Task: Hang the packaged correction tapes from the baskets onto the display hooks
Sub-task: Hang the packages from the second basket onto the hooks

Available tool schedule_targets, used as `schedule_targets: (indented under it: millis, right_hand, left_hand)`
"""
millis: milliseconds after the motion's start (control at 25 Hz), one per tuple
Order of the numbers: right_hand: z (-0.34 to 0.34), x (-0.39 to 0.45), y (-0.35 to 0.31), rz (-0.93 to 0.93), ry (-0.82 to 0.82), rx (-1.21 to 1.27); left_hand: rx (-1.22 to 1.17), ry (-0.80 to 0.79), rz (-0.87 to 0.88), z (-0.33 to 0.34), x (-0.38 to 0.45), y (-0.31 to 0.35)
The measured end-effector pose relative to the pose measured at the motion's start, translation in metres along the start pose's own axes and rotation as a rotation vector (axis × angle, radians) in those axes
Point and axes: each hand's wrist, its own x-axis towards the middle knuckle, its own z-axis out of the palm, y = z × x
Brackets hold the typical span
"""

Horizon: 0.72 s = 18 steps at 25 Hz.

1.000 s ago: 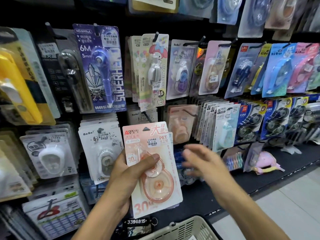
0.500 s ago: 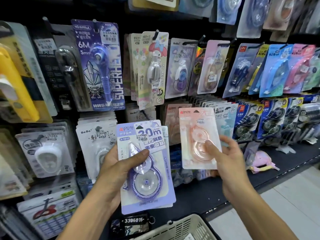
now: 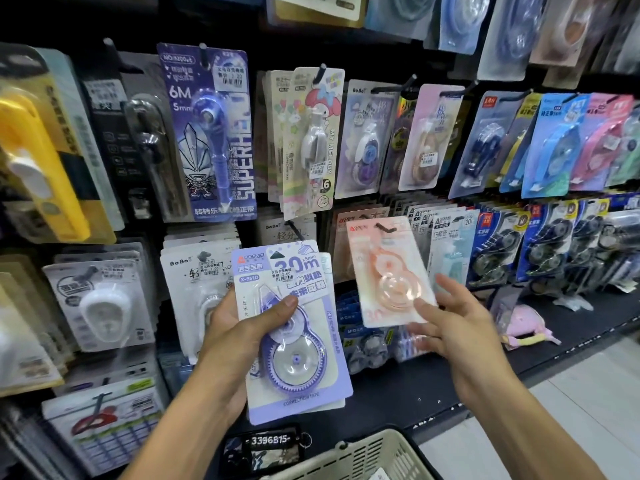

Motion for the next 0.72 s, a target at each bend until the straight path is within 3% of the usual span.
schedule_targets:
  millis: [200, 240, 320, 440, 560, 720]
  right_hand:
    - [0.035, -0.028, 0.020, 0.038, -0.494, -0.108]
    - [0.044, -0.033, 0.025, 0.013, -0.529, -0.128]
    - [0.051, -0.035, 0.028, -0.037, -0.446, -0.123]
    - [0.039, -0.024, 0.020, 0.001, -0.320, 0.074]
    - [0.022, -0.010, 0.009, -0.047, -0.163, 0.166]
    - [-0.005, 0.005, 0.006, -0.192, 0.070, 0.013]
  left_hand:
    - [0.044, 0.077, 0.018, 0.017, 0.003, -0.007]
    - [0.059, 0.070, 0.009, 0.019, 0.003, -0.008]
    - [0.062, 0.002, -0.034, 0.018, 0.004, -0.007]
    - [-0.049, -0.090, -0.069, 0.010, 0.005, -0.005]
    - [0.003, -0.007, 0.003, 0.010, 0.005, -0.001]
    - [0.008, 0.088, 0.071, 0.006, 0.006, 0.007]
